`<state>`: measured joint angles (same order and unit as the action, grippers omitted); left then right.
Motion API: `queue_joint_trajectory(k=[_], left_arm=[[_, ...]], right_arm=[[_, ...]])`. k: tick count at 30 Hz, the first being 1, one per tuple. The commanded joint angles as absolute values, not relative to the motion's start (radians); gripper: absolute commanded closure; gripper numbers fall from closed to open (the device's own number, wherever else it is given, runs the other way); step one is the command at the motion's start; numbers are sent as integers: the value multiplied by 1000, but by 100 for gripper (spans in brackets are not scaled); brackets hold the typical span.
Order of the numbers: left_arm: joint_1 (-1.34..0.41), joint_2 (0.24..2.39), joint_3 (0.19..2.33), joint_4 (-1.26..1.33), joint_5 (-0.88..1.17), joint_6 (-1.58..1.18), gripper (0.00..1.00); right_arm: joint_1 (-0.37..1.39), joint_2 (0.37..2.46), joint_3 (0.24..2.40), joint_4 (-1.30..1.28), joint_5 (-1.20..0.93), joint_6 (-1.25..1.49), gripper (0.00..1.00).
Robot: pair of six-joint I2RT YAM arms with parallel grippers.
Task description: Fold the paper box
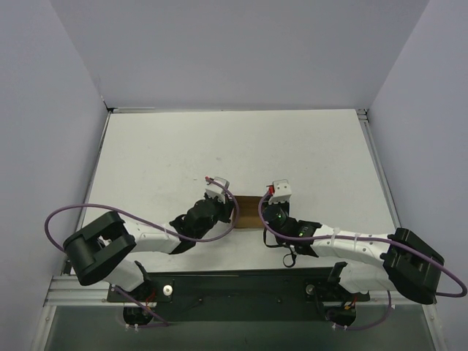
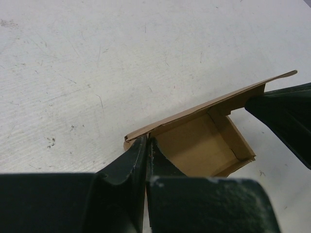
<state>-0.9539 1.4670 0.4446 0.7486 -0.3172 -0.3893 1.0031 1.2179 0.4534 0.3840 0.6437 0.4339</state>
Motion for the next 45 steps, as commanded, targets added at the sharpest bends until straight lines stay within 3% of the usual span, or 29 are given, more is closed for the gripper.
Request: queue_joint_trajectory(k=[1, 14, 22, 35, 45], left_arm=[[-1015, 1502, 456, 807, -129, -429, 100], [-1009, 1543, 506, 899, 216, -347, 100], [-1011, 1577, 540, 922, 210, -405, 100], [-1012, 1507, 574, 715, 83, -338, 100], [-1011, 1398, 569, 499, -127, -199, 69]], right_arm=[[1051, 1224, 500, 492, 486, 528, 100], [1051, 1160, 420, 459, 489, 558, 100], [1051, 1138, 364, 445, 492, 604, 100], [1060, 1078, 337, 373, 578, 641, 100], [1107, 1109, 448, 216, 791, 736, 100]])
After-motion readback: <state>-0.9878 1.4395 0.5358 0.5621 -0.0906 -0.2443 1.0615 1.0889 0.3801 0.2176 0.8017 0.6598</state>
